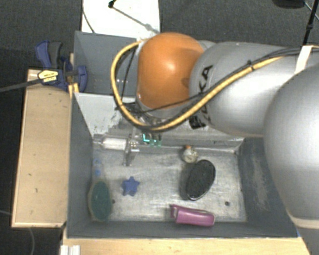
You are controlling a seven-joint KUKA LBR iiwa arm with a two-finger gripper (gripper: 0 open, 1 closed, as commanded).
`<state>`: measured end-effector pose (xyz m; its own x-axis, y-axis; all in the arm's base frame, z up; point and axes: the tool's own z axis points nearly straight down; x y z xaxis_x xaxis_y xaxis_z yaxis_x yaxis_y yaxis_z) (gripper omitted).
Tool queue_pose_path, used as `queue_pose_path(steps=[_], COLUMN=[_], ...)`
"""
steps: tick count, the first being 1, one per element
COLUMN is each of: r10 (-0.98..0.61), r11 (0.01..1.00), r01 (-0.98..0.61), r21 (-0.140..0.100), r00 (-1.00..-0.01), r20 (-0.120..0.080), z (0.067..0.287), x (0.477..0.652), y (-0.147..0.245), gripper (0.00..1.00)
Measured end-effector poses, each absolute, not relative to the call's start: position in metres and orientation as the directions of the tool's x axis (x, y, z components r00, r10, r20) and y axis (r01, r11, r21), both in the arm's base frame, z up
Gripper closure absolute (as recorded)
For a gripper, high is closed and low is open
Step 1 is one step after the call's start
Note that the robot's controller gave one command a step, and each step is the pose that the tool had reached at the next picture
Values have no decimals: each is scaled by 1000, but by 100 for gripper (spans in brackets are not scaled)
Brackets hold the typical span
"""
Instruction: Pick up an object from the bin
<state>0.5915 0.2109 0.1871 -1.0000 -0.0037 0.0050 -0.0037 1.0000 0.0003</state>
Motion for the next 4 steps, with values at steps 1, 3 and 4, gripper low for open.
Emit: queue_pose_path(steps=[1, 3, 4], r10=[-322, -488, -442], r11=[947, 873, 897], r01=[-322, -488, -442], r21=[4, 7, 7], r00=[-946, -873, -897], r20=[-17, -20, -19], z=[97, 91, 91], x=[553, 556, 557], y=[199, 191, 189], gripper=[0, 0, 0])
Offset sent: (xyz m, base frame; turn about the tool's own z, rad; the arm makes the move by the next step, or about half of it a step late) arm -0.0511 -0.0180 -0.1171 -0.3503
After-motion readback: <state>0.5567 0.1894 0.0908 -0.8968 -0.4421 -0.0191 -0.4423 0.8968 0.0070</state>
